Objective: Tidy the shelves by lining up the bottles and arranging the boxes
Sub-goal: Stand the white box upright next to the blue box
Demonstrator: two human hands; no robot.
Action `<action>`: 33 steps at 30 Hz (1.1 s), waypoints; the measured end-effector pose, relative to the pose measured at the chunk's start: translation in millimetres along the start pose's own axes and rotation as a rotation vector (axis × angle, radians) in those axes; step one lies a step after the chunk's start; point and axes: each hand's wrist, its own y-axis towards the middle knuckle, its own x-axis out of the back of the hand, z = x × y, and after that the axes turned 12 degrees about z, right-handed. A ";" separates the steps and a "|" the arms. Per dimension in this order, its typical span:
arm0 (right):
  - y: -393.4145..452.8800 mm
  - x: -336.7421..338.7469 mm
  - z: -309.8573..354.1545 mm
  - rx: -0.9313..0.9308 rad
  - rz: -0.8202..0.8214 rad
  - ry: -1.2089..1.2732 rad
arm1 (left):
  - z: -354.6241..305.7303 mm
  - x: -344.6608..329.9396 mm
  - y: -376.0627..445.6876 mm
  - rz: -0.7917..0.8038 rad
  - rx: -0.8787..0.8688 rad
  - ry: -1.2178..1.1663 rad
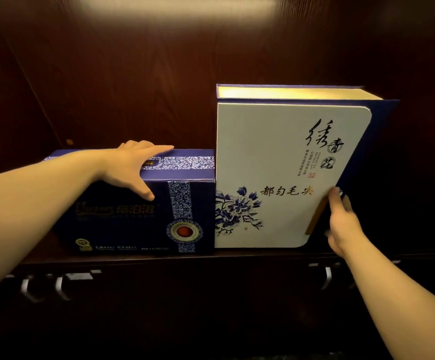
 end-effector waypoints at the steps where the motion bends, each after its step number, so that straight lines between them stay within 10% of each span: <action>1: 0.5 -1.3 0.5 -0.005 -0.012 0.011 | -0.2 0.0 0.7 -0.001 -0.002 -0.007; 20: 0.2 0.2 -0.3 -0.062 -0.025 0.050 | 4.6 -5.6 -2.3 -0.040 -0.005 -0.032; 25: -0.6 5.0 -2.2 -0.108 -0.025 0.083 | 56.8 -37.3 -41.7 -0.708 0.159 0.033; 29: -2.6 0.6 -1.3 -0.100 -0.004 0.095 | 99.8 -107.8 -65.1 -0.960 0.508 -0.689; 33: -1.9 -4.1 0.9 -0.065 0.017 0.134 | 89.9 -134.2 -59.1 -1.185 0.388 -1.568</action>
